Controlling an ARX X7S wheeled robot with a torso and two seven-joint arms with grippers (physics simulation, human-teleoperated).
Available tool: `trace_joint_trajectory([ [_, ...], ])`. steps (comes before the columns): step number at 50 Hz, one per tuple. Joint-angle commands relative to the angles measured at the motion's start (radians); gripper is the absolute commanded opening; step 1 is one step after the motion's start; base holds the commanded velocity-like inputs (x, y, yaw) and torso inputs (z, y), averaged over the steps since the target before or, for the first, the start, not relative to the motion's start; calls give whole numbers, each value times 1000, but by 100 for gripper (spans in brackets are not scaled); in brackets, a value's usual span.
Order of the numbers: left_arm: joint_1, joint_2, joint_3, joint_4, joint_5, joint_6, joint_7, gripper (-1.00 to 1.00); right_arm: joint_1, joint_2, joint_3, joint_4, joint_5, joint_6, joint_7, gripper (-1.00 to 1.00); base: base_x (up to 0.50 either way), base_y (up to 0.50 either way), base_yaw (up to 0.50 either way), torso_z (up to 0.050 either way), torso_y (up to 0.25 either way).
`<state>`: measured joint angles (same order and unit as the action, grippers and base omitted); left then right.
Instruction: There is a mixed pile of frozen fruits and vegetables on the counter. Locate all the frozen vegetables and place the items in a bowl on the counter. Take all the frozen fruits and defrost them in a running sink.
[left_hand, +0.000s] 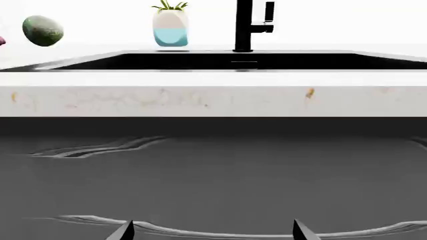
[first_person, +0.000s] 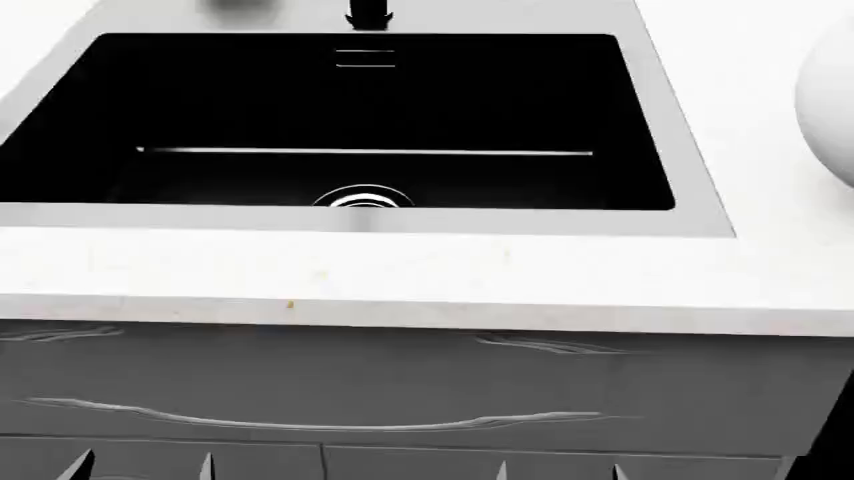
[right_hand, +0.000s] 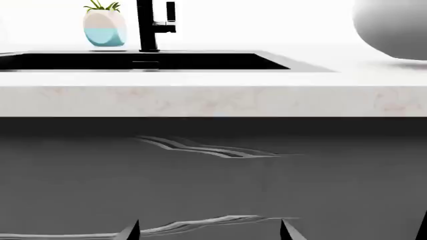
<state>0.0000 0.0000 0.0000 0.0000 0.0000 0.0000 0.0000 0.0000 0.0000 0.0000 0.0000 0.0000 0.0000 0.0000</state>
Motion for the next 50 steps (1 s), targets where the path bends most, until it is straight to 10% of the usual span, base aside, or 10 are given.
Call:
trace_joint_trajectory([
  [1, 0, -10, 11, 0, 0, 0, -11, 100, 0, 9, -13, 0, 9, 0, 13, 100, 0, 0, 0, 0, 0],
  [18, 0, -39, 56, 54, -1, -57, -57, 100, 39, 41, -35, -61, 57, 135, 31, 100, 0, 0, 0, 0, 0],
  [36, -139, -102, -1, 834, -135, -890, -74, 100, 190, 158, 16, -763, 121, 834, 67, 100, 0, 0, 0, 0, 0],
  [50, -75, -155, -36, 839, -143, -805, -61, 100, 183, 197, 39, -819, 122, 871, 73, 100, 0, 0, 0, 0, 0],
])
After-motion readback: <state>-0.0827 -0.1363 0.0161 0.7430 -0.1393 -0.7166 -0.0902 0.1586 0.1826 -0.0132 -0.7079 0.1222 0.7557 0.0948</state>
